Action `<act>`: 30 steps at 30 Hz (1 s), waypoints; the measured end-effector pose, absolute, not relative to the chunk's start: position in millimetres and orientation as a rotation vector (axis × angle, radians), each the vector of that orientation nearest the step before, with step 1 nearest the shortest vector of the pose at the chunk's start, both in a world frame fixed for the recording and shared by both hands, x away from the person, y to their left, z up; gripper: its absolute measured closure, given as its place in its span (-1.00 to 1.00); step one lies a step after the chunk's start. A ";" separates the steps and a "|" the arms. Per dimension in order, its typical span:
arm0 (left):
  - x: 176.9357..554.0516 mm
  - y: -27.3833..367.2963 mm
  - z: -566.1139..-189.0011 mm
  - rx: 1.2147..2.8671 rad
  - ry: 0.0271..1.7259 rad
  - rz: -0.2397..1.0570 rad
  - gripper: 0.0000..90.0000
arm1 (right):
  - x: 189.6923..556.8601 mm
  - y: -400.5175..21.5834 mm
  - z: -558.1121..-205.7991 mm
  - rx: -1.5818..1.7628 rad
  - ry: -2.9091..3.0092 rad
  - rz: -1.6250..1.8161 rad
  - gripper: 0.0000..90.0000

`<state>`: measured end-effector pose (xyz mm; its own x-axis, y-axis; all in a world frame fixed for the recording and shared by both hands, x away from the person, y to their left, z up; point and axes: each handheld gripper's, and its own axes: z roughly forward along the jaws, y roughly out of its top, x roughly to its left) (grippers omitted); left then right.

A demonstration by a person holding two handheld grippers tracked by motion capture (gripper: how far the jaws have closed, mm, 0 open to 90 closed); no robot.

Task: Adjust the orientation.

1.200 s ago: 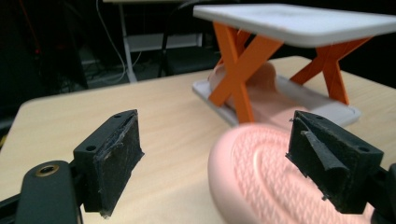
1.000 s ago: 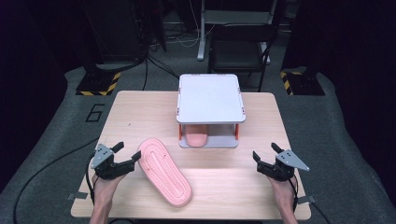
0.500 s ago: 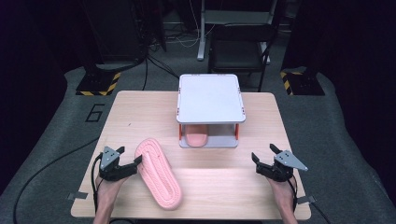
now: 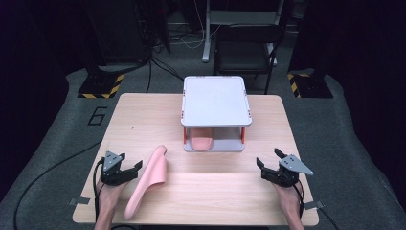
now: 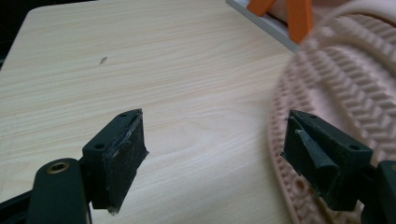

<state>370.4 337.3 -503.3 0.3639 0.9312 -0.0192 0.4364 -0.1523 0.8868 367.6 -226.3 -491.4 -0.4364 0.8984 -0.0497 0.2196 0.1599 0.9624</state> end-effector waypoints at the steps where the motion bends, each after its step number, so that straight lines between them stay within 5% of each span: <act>1: 369.4 339.3 -501.2 1.749 1.215 0.716 -0.54 | 367.8 -227.0 -491.5 1.065 1.779 1.311 -0.61; 6: 355.1 343.3 -468.1 1.658 1.097 0.753 -0.54 | 367.6 -229.0 -490.9 1.071 1.770 1.315 -0.61; 14: 350.0 303.4 -455.9 1.867 0.839 0.611 -0.48 | 366.4 -226.7 -490.6 1.062 1.780 1.298 -0.60; 16: 351.9 300.6 -460.7 1.927 0.852 0.649 -0.46 | 366.3 -226.5 -490.4 1.058 1.782 1.298 -0.60; 30: 352.1 376.8 -478.7 1.645 1.157 0.721 -0.45 | 366.3 -227.4 -489.6 1.048 1.779 1.299 -0.60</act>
<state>352.1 376.8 -478.7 0.3750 0.9252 -0.0580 0.3558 -0.0858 0.9306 366.3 -227.4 -489.6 -0.4379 0.8964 -0.0680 0.2083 0.1747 0.9623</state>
